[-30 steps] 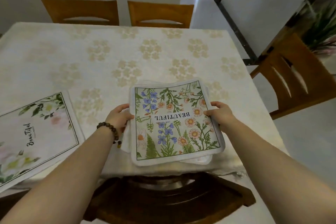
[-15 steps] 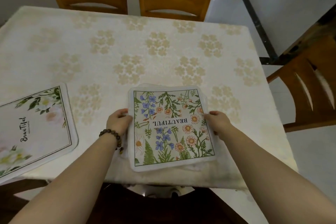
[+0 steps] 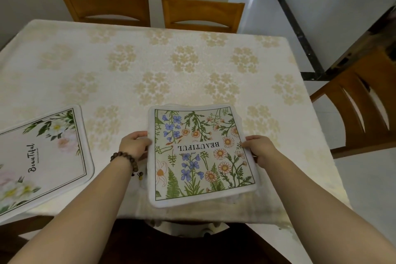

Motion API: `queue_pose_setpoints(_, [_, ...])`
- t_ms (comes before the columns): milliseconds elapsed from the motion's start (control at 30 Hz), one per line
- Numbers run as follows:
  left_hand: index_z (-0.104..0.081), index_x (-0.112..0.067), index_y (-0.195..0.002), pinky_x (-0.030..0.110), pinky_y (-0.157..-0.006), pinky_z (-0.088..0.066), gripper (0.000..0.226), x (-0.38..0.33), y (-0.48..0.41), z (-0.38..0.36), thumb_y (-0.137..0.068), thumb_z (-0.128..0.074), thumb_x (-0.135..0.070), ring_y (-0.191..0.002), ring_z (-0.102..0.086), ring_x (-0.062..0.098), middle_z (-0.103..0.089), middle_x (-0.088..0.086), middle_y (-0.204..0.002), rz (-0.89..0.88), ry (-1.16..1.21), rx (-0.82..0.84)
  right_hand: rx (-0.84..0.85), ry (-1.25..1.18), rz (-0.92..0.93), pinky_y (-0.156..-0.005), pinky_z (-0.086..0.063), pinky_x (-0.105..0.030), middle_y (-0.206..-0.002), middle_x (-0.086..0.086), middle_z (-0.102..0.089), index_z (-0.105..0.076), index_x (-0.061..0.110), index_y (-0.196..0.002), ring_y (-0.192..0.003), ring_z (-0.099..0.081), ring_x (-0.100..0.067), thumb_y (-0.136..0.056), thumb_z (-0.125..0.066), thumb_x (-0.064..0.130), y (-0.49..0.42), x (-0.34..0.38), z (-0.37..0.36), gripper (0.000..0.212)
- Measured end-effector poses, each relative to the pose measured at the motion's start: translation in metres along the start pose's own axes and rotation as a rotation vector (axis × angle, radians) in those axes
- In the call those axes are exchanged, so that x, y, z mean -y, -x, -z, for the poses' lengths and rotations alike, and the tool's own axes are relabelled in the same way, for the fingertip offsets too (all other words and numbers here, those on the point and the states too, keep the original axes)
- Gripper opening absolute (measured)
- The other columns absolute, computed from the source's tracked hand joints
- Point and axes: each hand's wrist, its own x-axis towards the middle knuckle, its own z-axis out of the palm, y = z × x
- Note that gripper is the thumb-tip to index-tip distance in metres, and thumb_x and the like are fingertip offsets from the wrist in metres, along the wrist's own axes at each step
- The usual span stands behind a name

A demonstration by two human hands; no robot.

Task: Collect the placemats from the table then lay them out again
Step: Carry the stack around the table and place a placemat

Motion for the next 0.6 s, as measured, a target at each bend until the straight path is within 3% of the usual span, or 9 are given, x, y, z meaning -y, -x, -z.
queue_pose_setpoints(167, [-0.069,-0.013,-0.090,0.029,-0.056,-0.054,0.021,-0.012,0.012,0.003,-0.081,-0.061,0.004,-0.076,-0.071,0.023,-0.073,0.011,-0.087,-0.014,0.023,0.048,0.065,-0.077,0.012,-0.056,-0.054,-0.035,-0.094,-0.020,-0.069,-0.060,0.003,-0.105,-0.073,-0.067,-0.030,-0.083,-0.062,-0.008,0.018,0.005,0.019,0.024])
queue_pose_setpoints(333, [-0.068,-0.014,-0.091,0.026,-0.049,-0.055,0.021,-0.028,0.024,-0.011,-0.083,-0.060,0.003,-0.065,-0.069,0.018,-0.074,0.006,-0.076,-0.053,0.004,0.134,0.016,-0.129,0.064,-0.061,-0.054,-0.036,-0.100,-0.021,-0.068,-0.060,0.002,-0.112,-0.077,-0.065,-0.030,-0.084,-0.061,-0.006,0.040,0.003,0.043,0.030])
queue_pose_setpoints(467, [-0.068,-0.013,-0.091,0.023,-0.044,-0.051,0.020,-0.039,0.038,-0.041,-0.083,-0.060,0.004,-0.062,-0.061,0.022,-0.072,0.005,-0.063,-0.067,-0.042,0.241,-0.070,-0.177,0.098,-0.065,-0.055,-0.038,-0.093,-0.018,-0.069,-0.062,0.004,-0.105,-0.076,-0.065,-0.029,-0.085,-0.061,-0.004,0.061,-0.015,0.080,0.022])
queue_pose_setpoints(600, [-0.065,-0.012,-0.098,0.027,-0.050,-0.056,0.021,-0.045,0.058,-0.094,-0.086,-0.059,0.003,-0.065,-0.067,0.021,-0.073,0.010,-0.079,-0.086,-0.117,0.387,-0.193,-0.271,0.091,-0.062,-0.053,-0.035,-0.090,-0.014,-0.068,-0.061,0.009,-0.095,-0.077,-0.065,-0.027,-0.085,-0.061,-0.003,0.084,-0.049,0.132,0.016])
